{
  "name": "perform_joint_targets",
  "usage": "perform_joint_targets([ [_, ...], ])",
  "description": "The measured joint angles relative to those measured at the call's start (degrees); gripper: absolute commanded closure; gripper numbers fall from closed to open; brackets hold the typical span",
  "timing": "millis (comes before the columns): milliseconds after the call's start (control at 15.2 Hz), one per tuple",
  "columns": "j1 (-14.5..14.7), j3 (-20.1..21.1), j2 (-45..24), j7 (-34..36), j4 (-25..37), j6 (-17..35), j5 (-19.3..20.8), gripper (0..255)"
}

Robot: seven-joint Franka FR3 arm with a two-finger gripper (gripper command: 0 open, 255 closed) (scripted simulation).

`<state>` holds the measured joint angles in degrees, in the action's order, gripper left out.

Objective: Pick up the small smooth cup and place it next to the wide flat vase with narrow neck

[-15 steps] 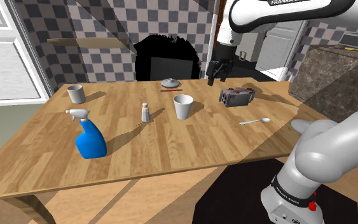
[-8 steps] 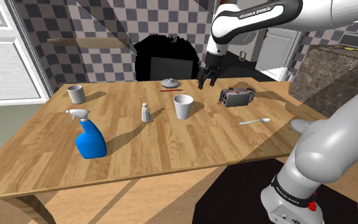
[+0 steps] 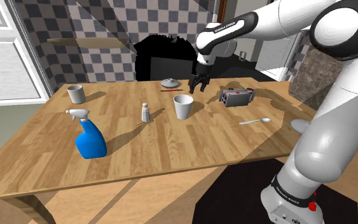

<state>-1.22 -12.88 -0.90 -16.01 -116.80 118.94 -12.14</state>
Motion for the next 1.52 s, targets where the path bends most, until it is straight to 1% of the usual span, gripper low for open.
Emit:
perform_joint_targets([
  [198,-0.89,-0.36,-7.21,-3.24,5.31,0.80,-3.51,0],
  [396,-1.51,-0.19,-11.43,-4.87,8.41,1.25,-5.57,0],
  [858,-1.42,0.43,-14.43,-6.11,7.01,5.43,-7.20,0],
  [1254,-1.39,0.50,-14.67,-6.15,6.97,5.73,-7.32,0],
  [1320,-1.39,0.50,-14.67,-6.15,6.97,5.73,-7.32,255],
  [1518,-1.39,0.50,-14.67,-6.15,6.97,5.73,-7.32,255],
])
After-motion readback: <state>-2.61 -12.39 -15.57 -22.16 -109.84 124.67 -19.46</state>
